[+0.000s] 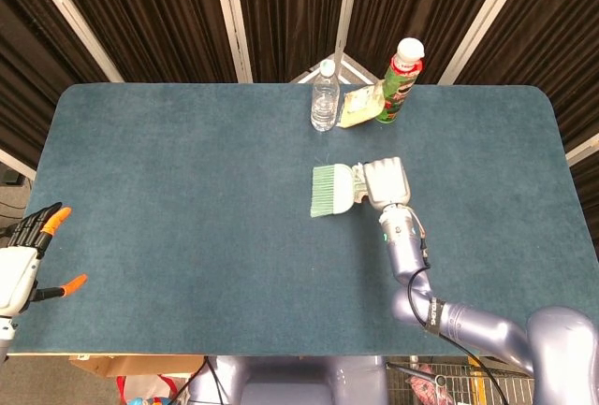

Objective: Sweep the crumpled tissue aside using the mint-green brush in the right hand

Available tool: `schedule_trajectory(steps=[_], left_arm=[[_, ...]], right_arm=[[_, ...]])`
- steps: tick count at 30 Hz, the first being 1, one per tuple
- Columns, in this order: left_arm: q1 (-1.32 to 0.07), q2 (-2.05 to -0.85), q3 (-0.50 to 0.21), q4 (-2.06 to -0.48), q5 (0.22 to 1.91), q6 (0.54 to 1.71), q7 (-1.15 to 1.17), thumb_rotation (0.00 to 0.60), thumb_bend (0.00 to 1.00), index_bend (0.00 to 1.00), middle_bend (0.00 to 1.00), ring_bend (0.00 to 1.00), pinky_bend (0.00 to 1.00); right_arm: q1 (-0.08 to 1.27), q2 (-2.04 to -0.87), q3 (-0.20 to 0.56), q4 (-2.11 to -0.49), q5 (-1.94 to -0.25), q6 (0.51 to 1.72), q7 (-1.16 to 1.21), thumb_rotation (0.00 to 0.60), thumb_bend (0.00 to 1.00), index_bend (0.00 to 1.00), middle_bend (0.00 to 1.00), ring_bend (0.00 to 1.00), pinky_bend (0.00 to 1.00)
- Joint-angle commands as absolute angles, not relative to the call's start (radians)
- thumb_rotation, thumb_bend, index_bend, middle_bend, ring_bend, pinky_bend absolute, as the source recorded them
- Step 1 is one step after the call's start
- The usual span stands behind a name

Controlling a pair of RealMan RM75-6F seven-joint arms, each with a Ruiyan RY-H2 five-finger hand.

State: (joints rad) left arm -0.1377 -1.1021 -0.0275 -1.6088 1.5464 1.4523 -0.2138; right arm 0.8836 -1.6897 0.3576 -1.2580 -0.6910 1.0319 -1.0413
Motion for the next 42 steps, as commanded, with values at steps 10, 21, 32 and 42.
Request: schedule_trajectory(steps=[10, 21, 32, 42], left_arm=[[-0.134, -1.099, -0.023, -1.616, 1.560, 1.465, -0.212, 0.600, 0.00, 0.00, 0.00, 0.00, 0.02], [-0.139, -1.102, -0.026, -1.614, 1.561, 1.463, -0.212, 0.600, 0.00, 0.00, 0.00, 0.00, 0.02], [-0.150, -1.107, -0.026, -1.620, 1.566, 1.452, -0.195, 0.600, 0.00, 0.00, 0.00, 0.00, 0.02], [-0.150, -1.104, -0.025, -1.615, 1.557, 1.447, -0.212, 0.600, 0.00, 0.00, 0.00, 0.00, 0.02]], right_arm=[[0.843, -1.517, 0.340, -1.284, -0.604, 1.119, -1.136, 0.600, 0.60, 0.75, 0.93, 0.94, 0.80], [0.807, -1.350, 0.354, -1.477, -0.572, 1.204, -1.138, 0.600, 0.60, 0.76, 0.93, 0.94, 0.80], [0.880, -1.342, 0.368, -1.667, -0.574, 1.225, -1.142, 0.600, 0.60, 0.76, 0.93, 0.94, 0.80], [0.951, -1.498, 0.315, -1.493, -0.531, 1.167, -1.127, 0.600, 0.60, 0.76, 0.93, 0.94, 0.80]])
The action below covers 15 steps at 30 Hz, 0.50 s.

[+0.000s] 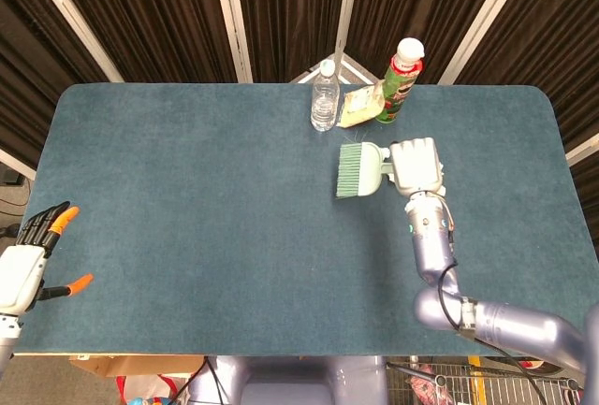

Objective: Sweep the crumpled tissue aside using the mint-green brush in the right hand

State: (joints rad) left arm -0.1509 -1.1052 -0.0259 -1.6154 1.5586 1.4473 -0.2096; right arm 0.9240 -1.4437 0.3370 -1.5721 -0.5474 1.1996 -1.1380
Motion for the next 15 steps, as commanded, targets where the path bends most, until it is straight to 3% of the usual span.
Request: schedule_trajectory(steps=[1, 15], left_arm=[[-0.150, -1.103, -0.025, -1.615, 1.556, 1.446, -0.214, 0.600, 0.00, 0.00, 0.00, 0.00, 0.02], [-0.149, -1.097, -0.027, -1.620, 1.531, 1.433, -0.220, 0.600, 0.00, 0.00, 0.00, 0.00, 0.02]], right_arm=[[0.957, -1.513, 0.310, -1.463, -0.526, 1.154, -1.122, 0.600, 0.60, 0.76, 0.93, 0.94, 0.80], [1.017, -1.654, 0.294, -1.078, -0.450, 0.990, -1.084, 0.600, 0.60, 0.76, 0.93, 0.94, 0.80]])
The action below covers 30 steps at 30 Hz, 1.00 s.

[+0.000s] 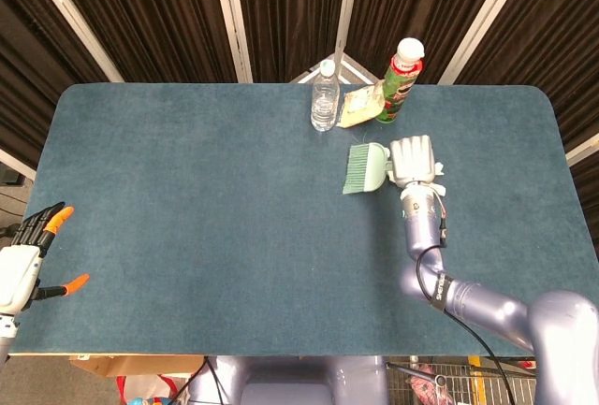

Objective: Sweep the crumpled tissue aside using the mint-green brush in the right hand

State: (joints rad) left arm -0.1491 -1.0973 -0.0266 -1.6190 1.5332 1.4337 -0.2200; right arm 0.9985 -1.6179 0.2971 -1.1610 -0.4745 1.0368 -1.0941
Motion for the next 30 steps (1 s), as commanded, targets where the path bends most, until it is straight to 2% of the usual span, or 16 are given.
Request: schedule_trajectory(steps=[1, 7, 12, 23, 30], left_arm=[[-0.149, -1.097, -0.027, -1.621, 1.530, 1.432, -0.220, 0.600, 0.00, 0.00, 0.00, 0.00, 0.02], [-0.148, -1.092, -0.027, -1.630, 1.526, 1.430, -0.226, 0.600, 0.00, 0.00, 0.00, 0.00, 0.02], [-0.145, -1.087, -0.022, -1.633, 1.540, 1.438, -0.235, 0.600, 0.00, 0.00, 0.00, 0.00, 0.02], [-0.144, -1.086, -0.018, -1.635, 1.563, 1.452, -0.243, 0.600, 0.00, 0.00, 0.00, 0.00, 0.02], [-0.148, -1.093, -0.023, -1.633, 1.563, 1.454, -0.230, 0.600, 0.00, 0.00, 0.00, 0.00, 0.02]], right_arm=[[1.019, -1.660, 0.292, -1.055, -0.446, 0.982, -1.086, 0.600, 0.60, 0.76, 0.93, 0.94, 0.80], [1.005, -1.675, 0.274, -0.920, -0.414, 0.948, -1.105, 0.600, 0.60, 0.76, 0.93, 0.94, 0.80], [0.966, -1.628, 0.266, -0.926, -0.381, 0.978, -1.137, 0.600, 0.60, 0.76, 0.93, 0.94, 0.80], [0.855, -1.447, 0.230, -1.117, -0.351, 1.131, -1.210, 0.600, 0.60, 0.76, 0.93, 0.94, 0.80], [0.815, -1.304, 0.260, -1.311, -0.402, 1.207, -1.150, 0.600, 0.60, 0.76, 0.93, 0.94, 0.80]])
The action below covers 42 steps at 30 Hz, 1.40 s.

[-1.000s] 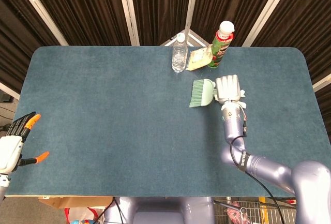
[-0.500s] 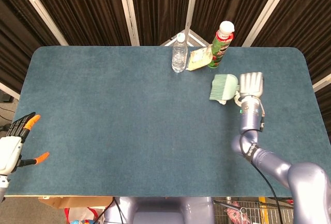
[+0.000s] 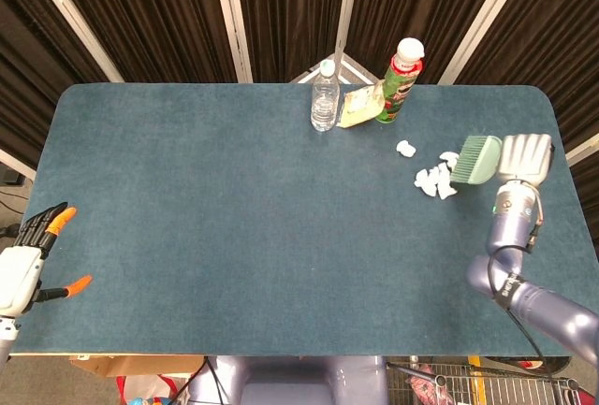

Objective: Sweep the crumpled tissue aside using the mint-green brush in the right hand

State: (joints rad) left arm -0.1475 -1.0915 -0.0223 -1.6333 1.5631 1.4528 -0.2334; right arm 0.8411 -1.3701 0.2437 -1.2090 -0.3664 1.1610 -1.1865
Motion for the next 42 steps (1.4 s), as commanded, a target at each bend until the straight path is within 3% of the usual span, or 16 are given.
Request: schedule_trajectory(steps=[1, 11, 16, 23, 31, 33, 36, 39, 42], left_arm=[[-0.148, -1.094, -0.024, -1.632, 1.564, 1.455, -0.227, 0.600, 0.00, 0.00, 0.00, 0.00, 0.02], [-0.145, -1.099, -0.023, -1.632, 1.571, 1.466, -0.217, 0.600, 0.00, 0.00, 0.00, 0.00, 0.02], [-0.148, -1.102, -0.020, -1.630, 1.562, 1.451, -0.199, 0.600, 0.00, 0.00, 0.00, 0.00, 0.02], [-0.147, -1.107, -0.023, -1.632, 1.551, 1.450, -0.181, 0.600, 0.00, 0.00, 0.00, 0.00, 0.02], [-0.141, -1.108, -0.022, -1.628, 1.552, 1.459, -0.181, 0.600, 0.00, 0.00, 0.00, 0.00, 0.02], [-0.141, -1.108, -0.022, -1.627, 1.552, 1.460, -0.183, 0.600, 0.00, 0.00, 0.00, 0.00, 0.02], [-0.141, -1.107, -0.022, -1.626, 1.554, 1.462, -0.186, 0.600, 0.00, 0.00, 0.00, 0.00, 0.02], [-0.140, -1.107, -0.022, -1.624, 1.553, 1.462, -0.189, 0.600, 0.00, 0.00, 0.00, 0.00, 0.02], [-0.141, -1.107, -0.022, -1.622, 1.553, 1.462, -0.191, 0.600, 0.00, 0.00, 0.00, 0.00, 0.02]], right_arm=[[0.809, -1.279, 0.266, -1.352, -0.416, 1.215, -1.135, 0.600, 0.60, 0.76, 0.93, 0.94, 0.80], [0.748, -1.134, 0.297, -1.768, -0.522, 1.307, -0.998, 0.600, 0.60, 0.76, 0.93, 0.94, 0.80], [0.717, -1.138, 0.272, -1.937, -0.585, 1.310, -0.916, 0.600, 0.60, 0.76, 0.93, 0.94, 0.80], [0.690, -1.241, 0.204, -2.022, -0.645, 1.317, -0.841, 0.600, 0.60, 0.76, 0.93, 0.94, 0.80], [0.667, -1.389, 0.109, -1.957, -0.770, 1.350, -0.825, 0.600, 0.60, 0.74, 0.93, 0.94, 0.80], [0.660, -1.417, 0.097, -1.934, -0.779, 1.354, -0.820, 0.600, 0.60, 0.66, 0.93, 0.94, 0.80], [0.654, -1.450, 0.082, -1.904, -0.777, 1.359, -0.829, 0.600, 0.53, 0.39, 0.91, 0.88, 0.77], [0.654, -1.465, 0.064, -1.876, -0.780, 1.376, -0.873, 0.600, 0.42, 0.12, 0.73, 0.70, 0.66], [0.649, -1.473, 0.051, -1.860, -0.781, 1.401, -0.912, 0.600, 0.39, 0.01, 0.45, 0.42, 0.40]])
